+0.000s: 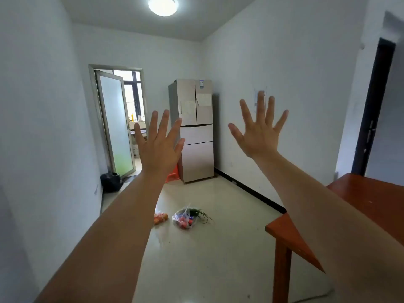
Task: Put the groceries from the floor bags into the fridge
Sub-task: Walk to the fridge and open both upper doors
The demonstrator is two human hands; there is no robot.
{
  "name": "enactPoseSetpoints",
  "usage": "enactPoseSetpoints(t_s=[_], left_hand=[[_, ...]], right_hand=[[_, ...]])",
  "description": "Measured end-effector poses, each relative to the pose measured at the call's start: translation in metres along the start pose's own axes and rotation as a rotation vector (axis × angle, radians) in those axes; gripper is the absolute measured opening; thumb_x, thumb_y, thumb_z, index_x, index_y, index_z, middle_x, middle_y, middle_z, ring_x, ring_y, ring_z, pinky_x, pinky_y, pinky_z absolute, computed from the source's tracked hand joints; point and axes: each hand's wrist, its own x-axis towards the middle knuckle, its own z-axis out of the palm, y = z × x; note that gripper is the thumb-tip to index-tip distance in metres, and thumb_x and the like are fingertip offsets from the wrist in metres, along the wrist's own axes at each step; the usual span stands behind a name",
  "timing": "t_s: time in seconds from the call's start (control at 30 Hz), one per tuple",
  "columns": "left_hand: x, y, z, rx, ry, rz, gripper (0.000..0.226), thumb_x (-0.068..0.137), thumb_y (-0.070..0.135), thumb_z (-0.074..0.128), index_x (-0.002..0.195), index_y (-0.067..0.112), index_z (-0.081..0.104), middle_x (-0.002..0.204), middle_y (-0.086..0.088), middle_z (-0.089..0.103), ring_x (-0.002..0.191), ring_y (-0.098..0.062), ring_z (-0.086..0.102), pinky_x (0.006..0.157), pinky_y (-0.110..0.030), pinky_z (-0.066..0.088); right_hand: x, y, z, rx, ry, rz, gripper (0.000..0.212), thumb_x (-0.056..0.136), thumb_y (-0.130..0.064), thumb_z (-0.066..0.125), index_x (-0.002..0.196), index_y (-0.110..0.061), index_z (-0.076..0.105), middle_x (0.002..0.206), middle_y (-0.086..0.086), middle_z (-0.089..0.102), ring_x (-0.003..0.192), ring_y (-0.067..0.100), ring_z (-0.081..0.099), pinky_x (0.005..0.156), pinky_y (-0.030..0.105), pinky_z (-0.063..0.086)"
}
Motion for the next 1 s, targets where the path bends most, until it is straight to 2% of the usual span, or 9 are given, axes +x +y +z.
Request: enactPoseSetpoints(t_s=[0.1, 0.17, 0.27, 0.37, 0.47, 0.57, 0.67, 0.83, 1.0], left_hand=[[0.007, -0.003, 0.007, -0.044, -0.029, 0.072, 0.054, 0.099, 0.04, 0.017, 0.119, 0.024, 0.066, 0.125, -0.008, 0.065, 0.117, -0.03, 0.062, 0.089, -0.061, 0.045], [0.009, 0.0, 0.018, -0.024, -0.005, 0.11, 0.047, 0.089, 0.038, 0.033, 0.112, 0.021, 0.07, 0.122, -0.01, 0.067, 0.113, -0.031, 0.064, 0.088, -0.061, 0.046], [0.007, 0.009, 0.04, -0.087, -0.042, 0.116, 0.04, 0.079, 0.029, 0.042, 0.099, 0.013, 0.072, 0.114, -0.015, 0.069, 0.106, -0.035, 0.066, 0.084, -0.057, 0.05], [0.009, 0.022, 0.072, -0.163, -0.089, 0.119, 0.027, 0.073, 0.014, 0.059, 0.096, 0.003, 0.069, 0.105, -0.021, 0.069, 0.095, -0.038, 0.067, 0.08, -0.048, 0.052], [0.01, 0.038, 0.118, -0.138, -0.325, 0.05, 0.031, 0.094, 0.018, 0.042, 0.114, 0.003, 0.06, 0.119, -0.015, 0.059, 0.11, -0.031, 0.055, 0.089, -0.039, 0.044], [0.008, 0.053, 0.18, -0.117, -0.433, 0.038, 0.032, 0.095, 0.021, 0.039, 0.115, 0.005, 0.058, 0.121, -0.014, 0.057, 0.111, -0.029, 0.052, 0.089, -0.037, 0.044], [0.016, 0.068, 0.253, -0.144, -0.527, 0.004, 0.033, 0.095, 0.02, 0.041, 0.116, 0.003, 0.058, 0.124, -0.015, 0.054, 0.113, -0.031, 0.052, 0.09, -0.039, 0.044], [0.056, 0.093, 0.371, -0.138, -0.77, -0.023, 0.03, 0.094, 0.017, 0.041, 0.113, 0.002, 0.059, 0.114, -0.016, 0.057, 0.103, -0.031, 0.057, 0.083, -0.035, 0.046], [0.091, 0.113, 0.482, -0.139, -0.878, -0.009, 0.029, 0.093, 0.016, 0.042, 0.111, 0.003, 0.06, 0.111, -0.014, 0.06, 0.1, -0.029, 0.06, 0.075, -0.032, 0.043]], right_hand=[[0.009, -0.014, 0.009, -0.048, 0.009, -0.065, 0.063, 0.095, -0.053, 0.023, 0.149, -0.03, -0.001, 0.159, 0.007, -0.014, 0.146, 0.03, -0.015, 0.115, 0.056, -0.008], [0.013, -0.023, 0.021, -0.04, 0.012, -0.101, 0.061, 0.097, -0.047, 0.026, 0.15, -0.025, 0.005, 0.16, 0.008, -0.007, 0.147, 0.03, -0.011, 0.116, 0.054, -0.006], [0.016, -0.036, 0.049, 0.022, 0.019, -0.123, 0.052, 0.096, -0.031, 0.036, 0.145, -0.015, 0.026, 0.156, 0.012, 0.019, 0.146, 0.029, 0.009, 0.117, 0.052, 0.003], [0.025, -0.043, 0.093, 0.065, 0.016, -0.143, 0.039, 0.092, -0.018, 0.042, 0.129, -0.004, 0.048, 0.138, 0.017, 0.046, 0.134, 0.032, 0.035, 0.114, 0.049, 0.02], [0.037, -0.039, 0.146, 0.064, -0.055, -0.143, 0.031, 0.09, -0.014, 0.042, 0.111, 0.001, 0.058, 0.117, 0.018, 0.059, 0.113, 0.033, 0.05, 0.097, 0.041, 0.038], [0.051, -0.029, 0.204, 0.057, -0.156, -0.156, 0.027, 0.089, -0.012, 0.042, 0.103, 0.004, 0.06, 0.108, 0.019, 0.061, 0.104, 0.034, 0.052, 0.085, 0.04, 0.041], [0.079, -0.009, 0.27, 0.006, -0.261, -0.178, 0.028, 0.091, -0.014, 0.039, 0.107, 0.0, 0.057, 0.112, 0.016, 0.059, 0.106, 0.031, 0.052, 0.085, 0.037, 0.043], [0.151, 0.029, 0.372, 0.012, -0.393, -0.157, 0.029, 0.092, -0.014, 0.041, 0.112, 0.0, 0.057, 0.115, 0.017, 0.058, 0.109, 0.032, 0.051, 0.087, 0.038, 0.044], [0.215, 0.06, 0.466, 0.022, -0.446, -0.109, 0.033, 0.092, -0.014, 0.04, 0.117, -0.001, 0.057, 0.118, 0.017, 0.057, 0.111, 0.032, 0.051, 0.089, 0.039, 0.044]])
